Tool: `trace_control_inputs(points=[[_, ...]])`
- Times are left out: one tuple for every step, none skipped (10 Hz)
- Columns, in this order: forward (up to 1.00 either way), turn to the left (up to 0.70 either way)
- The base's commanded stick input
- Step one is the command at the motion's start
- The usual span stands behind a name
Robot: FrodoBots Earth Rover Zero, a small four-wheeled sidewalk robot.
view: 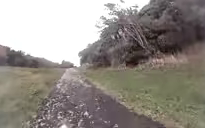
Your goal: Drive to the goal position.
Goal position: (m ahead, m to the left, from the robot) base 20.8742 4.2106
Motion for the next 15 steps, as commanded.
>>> trace_control_inputs(points=[[1.00,0.00],[1.00,0.11],[1.00,0.22],[1.00,0.32],[1.00,0.40],[1.00,0.40],[1.00,0.40],[1.00,0.40],[1.00,0.40],[1.00,0.40],[1.00,0.40],[1.00,0.28],[1.00,0.17],[1.00,0.10],[1.00,0.03]])
